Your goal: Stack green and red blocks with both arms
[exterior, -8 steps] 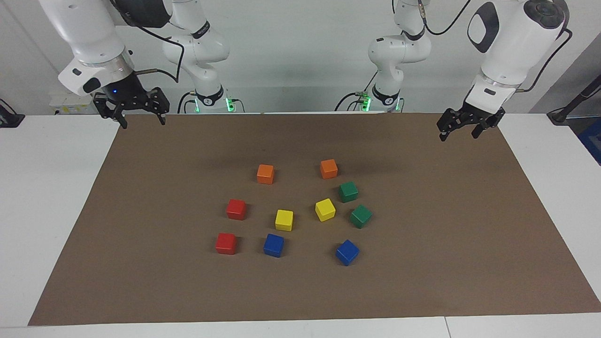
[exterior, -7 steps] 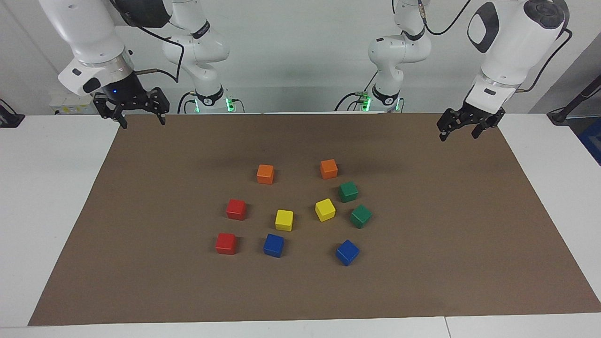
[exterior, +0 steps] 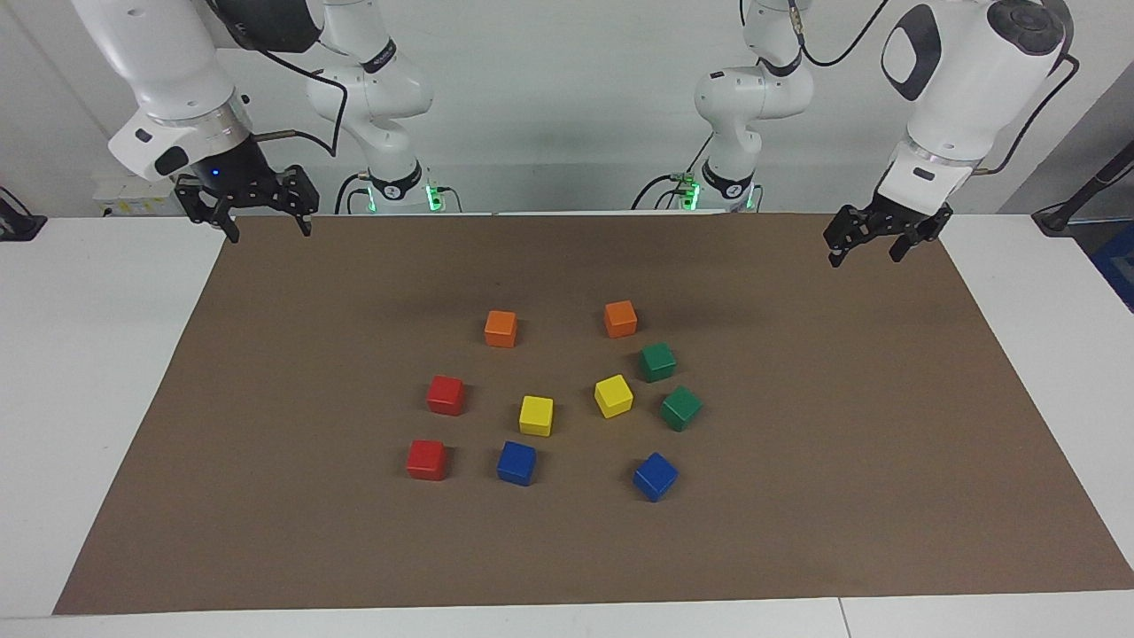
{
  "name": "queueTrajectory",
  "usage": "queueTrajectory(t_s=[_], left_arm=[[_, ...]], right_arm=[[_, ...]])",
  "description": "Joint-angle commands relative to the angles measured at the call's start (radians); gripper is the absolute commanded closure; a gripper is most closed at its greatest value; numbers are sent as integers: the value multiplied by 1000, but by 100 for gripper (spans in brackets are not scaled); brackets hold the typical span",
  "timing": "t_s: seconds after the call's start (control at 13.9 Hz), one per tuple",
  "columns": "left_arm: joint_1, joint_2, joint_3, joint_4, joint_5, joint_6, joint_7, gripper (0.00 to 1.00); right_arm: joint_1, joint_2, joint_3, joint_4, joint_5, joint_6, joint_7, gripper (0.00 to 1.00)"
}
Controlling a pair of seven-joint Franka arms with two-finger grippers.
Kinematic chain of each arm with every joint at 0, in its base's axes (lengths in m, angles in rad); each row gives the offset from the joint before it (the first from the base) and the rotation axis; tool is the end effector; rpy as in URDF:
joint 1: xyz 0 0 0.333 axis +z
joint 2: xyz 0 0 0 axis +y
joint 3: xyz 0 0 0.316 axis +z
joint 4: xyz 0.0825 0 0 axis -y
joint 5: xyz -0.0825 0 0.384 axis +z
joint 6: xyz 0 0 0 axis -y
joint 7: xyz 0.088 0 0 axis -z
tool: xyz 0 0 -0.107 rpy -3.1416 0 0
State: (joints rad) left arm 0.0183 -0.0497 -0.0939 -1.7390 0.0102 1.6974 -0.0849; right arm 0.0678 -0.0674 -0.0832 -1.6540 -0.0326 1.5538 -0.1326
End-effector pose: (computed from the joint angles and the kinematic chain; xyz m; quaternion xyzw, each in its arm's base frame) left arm 0.5451 -0.0414 0.5828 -1.0000 -0.0041 -0.0045 0.0070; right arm 0.5307 -0.0132 0.6203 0.9980 0.0587 -0.0175 0.0122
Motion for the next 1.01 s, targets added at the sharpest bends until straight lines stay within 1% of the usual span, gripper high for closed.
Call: queueTrajectory(t_s=[0.0,0.07,0.14,0.29,0.36,0.58,0.65,0.72,0.87,0.94], left_arm=[[-15,-35,-1,-100,-7,91,-100,0],[-68,-30,-1,-128,-9,135,-152,0],[-115,-3,0,-131,-9,165,-238,0],[-219,85,0,-128,-9,243,-411,0],[-259,128,0,-128,-9,293,-465,0],[-365,238,2,-143,-7,413,-541,0],[-376,254,2,-163,-6,448,-538,0],[-382,277,2,-174,0,477,-539,0],[-403,329,3,-174,2,498,-544,0],[-405,340,2,-174,2,513,-553,0]], right_arm=[[-11,-23,8,-27,0,26,13,0],[-8,-23,8,-29,0,26,13,0],[-8,-23,8,-29,0,26,19,0],[-2,-22,8,-36,0,34,53,0],[10,-17,10,-52,0,66,95,0],[122,-5,10,-185,0,250,337,0],[150,27,10,-199,2,300,397,0],[165,82,11,-198,8,352,448,0],[178,180,11,-199,54,490,520,0],[194,229,11,-198,68,550,546,0]])
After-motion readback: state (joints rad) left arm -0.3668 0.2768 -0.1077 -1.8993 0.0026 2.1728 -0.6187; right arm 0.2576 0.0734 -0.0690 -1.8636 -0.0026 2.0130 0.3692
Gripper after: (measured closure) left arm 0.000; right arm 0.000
